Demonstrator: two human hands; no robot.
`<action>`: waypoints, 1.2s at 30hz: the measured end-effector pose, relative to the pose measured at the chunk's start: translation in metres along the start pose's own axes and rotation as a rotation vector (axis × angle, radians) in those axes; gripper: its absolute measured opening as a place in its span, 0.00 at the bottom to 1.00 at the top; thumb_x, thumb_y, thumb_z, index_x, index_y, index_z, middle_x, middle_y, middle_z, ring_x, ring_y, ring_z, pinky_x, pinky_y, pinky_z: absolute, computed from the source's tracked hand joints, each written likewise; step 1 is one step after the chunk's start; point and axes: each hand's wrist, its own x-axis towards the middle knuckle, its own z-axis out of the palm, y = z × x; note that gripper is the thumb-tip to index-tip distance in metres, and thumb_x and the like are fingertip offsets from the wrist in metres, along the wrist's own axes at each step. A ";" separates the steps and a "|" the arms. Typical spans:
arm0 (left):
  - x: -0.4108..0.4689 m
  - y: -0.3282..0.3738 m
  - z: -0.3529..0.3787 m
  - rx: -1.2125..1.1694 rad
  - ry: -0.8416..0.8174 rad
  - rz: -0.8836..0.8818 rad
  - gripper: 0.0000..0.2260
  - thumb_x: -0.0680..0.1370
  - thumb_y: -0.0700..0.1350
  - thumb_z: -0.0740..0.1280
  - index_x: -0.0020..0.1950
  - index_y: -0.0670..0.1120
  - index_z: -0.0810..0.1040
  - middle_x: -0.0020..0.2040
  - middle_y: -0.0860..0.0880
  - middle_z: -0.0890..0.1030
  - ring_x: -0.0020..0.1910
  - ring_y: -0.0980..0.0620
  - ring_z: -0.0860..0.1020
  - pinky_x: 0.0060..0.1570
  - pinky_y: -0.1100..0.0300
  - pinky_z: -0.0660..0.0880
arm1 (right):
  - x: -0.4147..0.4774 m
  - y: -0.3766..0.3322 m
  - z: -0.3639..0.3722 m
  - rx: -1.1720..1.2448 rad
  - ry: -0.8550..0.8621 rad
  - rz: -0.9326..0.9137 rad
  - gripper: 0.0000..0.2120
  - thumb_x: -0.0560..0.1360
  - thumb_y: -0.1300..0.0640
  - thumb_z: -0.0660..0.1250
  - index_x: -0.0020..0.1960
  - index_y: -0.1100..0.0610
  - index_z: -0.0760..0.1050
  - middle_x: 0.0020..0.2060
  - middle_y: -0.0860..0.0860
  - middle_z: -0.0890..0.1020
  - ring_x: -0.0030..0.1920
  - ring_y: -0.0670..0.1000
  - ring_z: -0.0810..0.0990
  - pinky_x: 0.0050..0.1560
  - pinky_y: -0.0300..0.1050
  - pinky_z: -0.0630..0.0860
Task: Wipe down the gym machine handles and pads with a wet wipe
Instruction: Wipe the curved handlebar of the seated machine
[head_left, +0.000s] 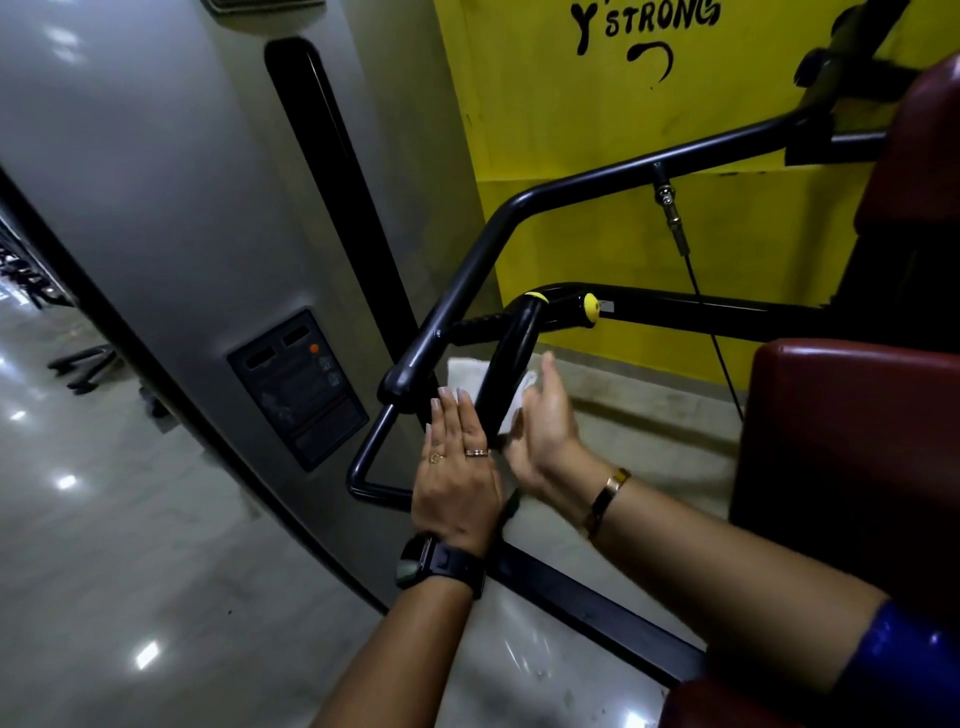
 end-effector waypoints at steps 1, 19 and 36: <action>0.002 0.001 0.000 -0.036 0.000 -0.015 0.21 0.84 0.45 0.46 0.73 0.33 0.60 0.69 0.33 0.71 0.67 0.38 0.73 0.63 0.48 0.72 | -0.006 0.009 -0.001 -0.004 -0.010 0.019 0.33 0.80 0.36 0.46 0.61 0.62 0.75 0.59 0.58 0.80 0.54 0.53 0.81 0.55 0.44 0.77; -0.001 -0.001 0.001 -0.039 -0.002 -0.002 0.35 0.77 0.43 0.56 0.79 0.39 0.42 0.72 0.34 0.68 0.72 0.42 0.64 0.66 0.49 0.69 | 0.035 -0.016 0.004 0.139 -0.004 -0.036 0.39 0.75 0.28 0.48 0.44 0.63 0.77 0.32 0.57 0.78 0.33 0.55 0.77 0.44 0.48 0.74; -0.002 -0.001 -0.001 -0.003 -0.037 -0.007 0.35 0.76 0.44 0.55 0.79 0.38 0.41 0.72 0.34 0.67 0.72 0.41 0.67 0.68 0.49 0.65 | 0.041 -0.047 0.012 0.032 0.028 -0.230 0.19 0.78 0.49 0.60 0.34 0.57 0.80 0.35 0.52 0.82 0.40 0.52 0.80 0.53 0.49 0.72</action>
